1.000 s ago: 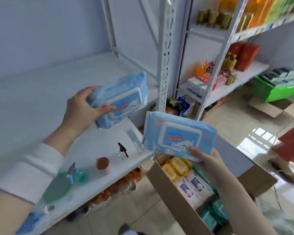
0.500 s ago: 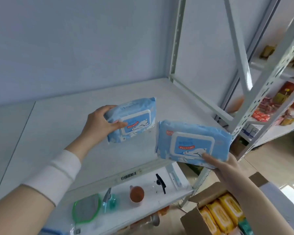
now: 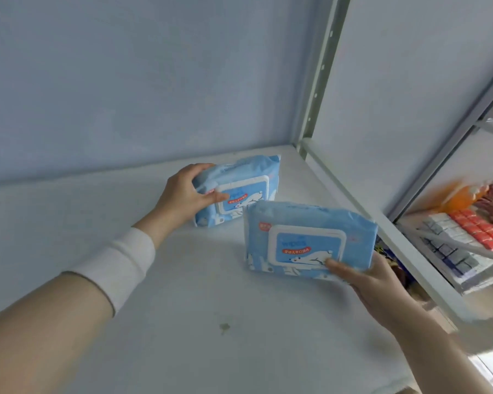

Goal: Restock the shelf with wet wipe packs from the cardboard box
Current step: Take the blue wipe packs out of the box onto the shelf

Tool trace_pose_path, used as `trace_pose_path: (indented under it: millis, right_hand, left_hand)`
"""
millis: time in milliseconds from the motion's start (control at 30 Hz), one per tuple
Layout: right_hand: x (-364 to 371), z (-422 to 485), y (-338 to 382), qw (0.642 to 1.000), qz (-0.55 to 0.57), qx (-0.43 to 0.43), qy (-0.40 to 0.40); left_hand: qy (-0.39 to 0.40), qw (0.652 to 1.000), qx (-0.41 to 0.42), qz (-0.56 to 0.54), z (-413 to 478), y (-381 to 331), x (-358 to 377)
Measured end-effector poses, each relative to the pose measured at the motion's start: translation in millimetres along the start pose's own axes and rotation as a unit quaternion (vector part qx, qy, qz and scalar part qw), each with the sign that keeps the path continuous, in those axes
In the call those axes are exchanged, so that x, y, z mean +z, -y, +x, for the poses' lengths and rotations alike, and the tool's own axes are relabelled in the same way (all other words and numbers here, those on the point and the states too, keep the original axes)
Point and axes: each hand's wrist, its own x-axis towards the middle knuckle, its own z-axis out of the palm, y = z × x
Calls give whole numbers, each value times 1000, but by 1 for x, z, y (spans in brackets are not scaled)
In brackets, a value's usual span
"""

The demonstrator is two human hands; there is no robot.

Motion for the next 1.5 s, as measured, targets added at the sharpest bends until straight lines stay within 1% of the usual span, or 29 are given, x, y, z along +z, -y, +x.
trace_pose_path:
  millis: [100,200,267,367,467,567,667,700,733,767,800,867,933,1000,1067,1100,1267,1367,1500]
  right_hand:
    - [-7,48,-5,998,-57,-15,-5]
    - [-7,96,-9,990,-131,-39,-36]
    - [-5,125,-10,984,-165,-57,-39]
    - [-2,164,-5,983,-173,-62,-25]
    - [-1,188,3,981,-179,-73,-16]
    - [1,199,7,981,-172,-87,-21]
    - [5,199,7,982,-170,-77,-31]
    - [6,197,7,982,-171,-74,-38]
    - [8,194,6,980,-180,-72,-47]
    - [10,189,6,976,-200,-67,-54]
    - [13,181,6,969,-231,-57,-65]
    - [19,158,9,942,-320,-31,-100]
    - [28,127,15,898,-426,-14,-112]
    - [37,89,22,840,-534,10,-97]
    - [47,48,29,792,-605,41,-78]
    - [53,27,33,777,-623,60,-68]
    - [61,-74,46,731,-660,175,0]
    - [43,-135,54,729,-651,209,29]
    - [9,-224,65,744,-618,252,31]
  left_hand:
    - [-7,1000,23,9,42,8,15]
    - [4,999,30,17,82,12,23]
    - [14,999,39,30,106,13,28]
    - [47,998,41,33,133,14,33]
    - [101,995,21,-1,149,12,28]
    - [138,990,-3,-20,153,4,15]
    - [141,990,-9,-20,147,-8,2]
    - [135,991,2,1,143,-11,-1]
    - [122,991,27,52,136,-15,-4]
    - [105,984,62,131,129,-18,-7]
    - [90,966,102,218,119,-22,-10]
    - [83,918,174,348,95,-31,-17]
    - [102,868,228,428,67,-42,-22]
    - [134,823,265,484,34,-54,-21]
    - [175,797,269,511,-1,-69,-16]
    - [201,791,257,518,-20,-77,-13]
    - [364,744,187,528,-104,-110,7]
    - [421,734,193,497,-142,-142,31]
    - [469,711,260,456,-201,-199,70]
